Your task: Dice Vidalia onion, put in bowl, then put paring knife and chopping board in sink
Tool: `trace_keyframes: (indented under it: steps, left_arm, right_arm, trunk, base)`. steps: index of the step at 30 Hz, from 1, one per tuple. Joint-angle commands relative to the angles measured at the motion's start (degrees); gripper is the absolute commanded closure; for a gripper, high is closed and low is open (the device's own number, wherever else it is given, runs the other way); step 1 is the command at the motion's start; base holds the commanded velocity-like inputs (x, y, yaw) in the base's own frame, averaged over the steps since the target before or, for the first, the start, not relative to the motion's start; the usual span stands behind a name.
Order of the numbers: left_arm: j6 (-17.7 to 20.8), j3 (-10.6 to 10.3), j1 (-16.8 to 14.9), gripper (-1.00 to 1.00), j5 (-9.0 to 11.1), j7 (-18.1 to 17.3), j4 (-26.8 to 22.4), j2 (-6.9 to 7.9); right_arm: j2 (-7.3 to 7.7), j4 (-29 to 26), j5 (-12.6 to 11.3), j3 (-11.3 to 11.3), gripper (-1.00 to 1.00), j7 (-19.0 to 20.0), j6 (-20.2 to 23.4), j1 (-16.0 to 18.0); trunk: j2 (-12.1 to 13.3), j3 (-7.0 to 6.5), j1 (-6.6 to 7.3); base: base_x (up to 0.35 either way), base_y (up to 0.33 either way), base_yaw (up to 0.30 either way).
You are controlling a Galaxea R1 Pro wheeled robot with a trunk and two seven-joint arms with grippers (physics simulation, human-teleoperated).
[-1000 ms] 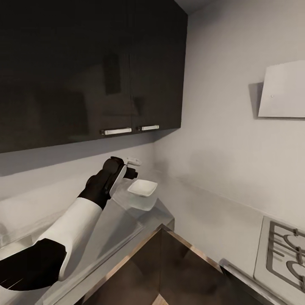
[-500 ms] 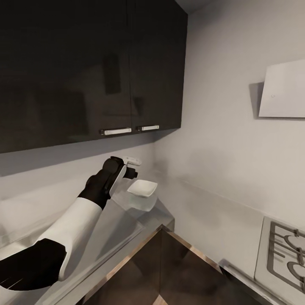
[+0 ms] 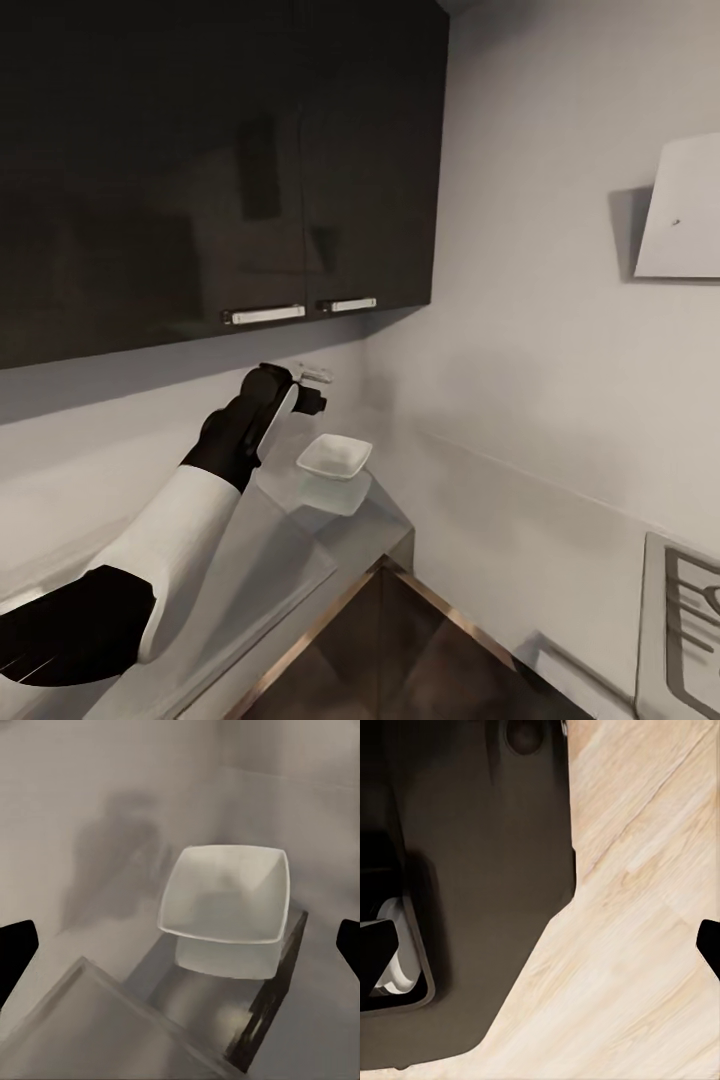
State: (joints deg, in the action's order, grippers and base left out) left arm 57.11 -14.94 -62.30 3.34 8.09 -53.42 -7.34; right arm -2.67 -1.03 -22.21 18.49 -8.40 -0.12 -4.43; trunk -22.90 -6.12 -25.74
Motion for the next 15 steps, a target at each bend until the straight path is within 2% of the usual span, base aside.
trace_keyframes:
  steps: [1, 5, 12, 15]
  left_arm:
    - [0.19, -0.1, -0.02, -1.0, 0.36, 0.44, -0.02, 0.02]
    - [0.19, -0.15, -0.02, -1.0, 0.35, 0.44, -0.13, 0.04]
    - [0.19, -0.18, -0.02, -1.0, 0.35, 0.44, -0.24, 0.03]
    - [0.19, -0.11, -0.02, -1.0, 0.31, 0.44, -0.41, 0.03]
  right_arm:
    - [0.01, -0.11, -0.56, 0.49, -1.0, -0.23, -0.09, -0.05]
    - [0.03, -0.15, -0.54, 0.49, -1.0, -0.22, -0.2, -0.05]
    - [0.03, -0.19, -0.47, 0.49, -1.0, -0.22, -0.23, -0.05]
    - [0.03, -0.2, -0.47, 0.49, -1.0, -0.22, -0.23, -0.05]
  trunk:
    - [-0.02, 0.01, -0.05]
    - [-0.02, 0.01, -0.05]
    - [-0.02, 0.01, -0.05]
    - [-0.02, 0.01, -0.05]
  base:
    - [0.265, -0.02, 0.0]
    - [0.259, -0.11, 0.0]
    - [0.239, -0.206, 0.0]
    - [0.08, -0.078, 0.0]
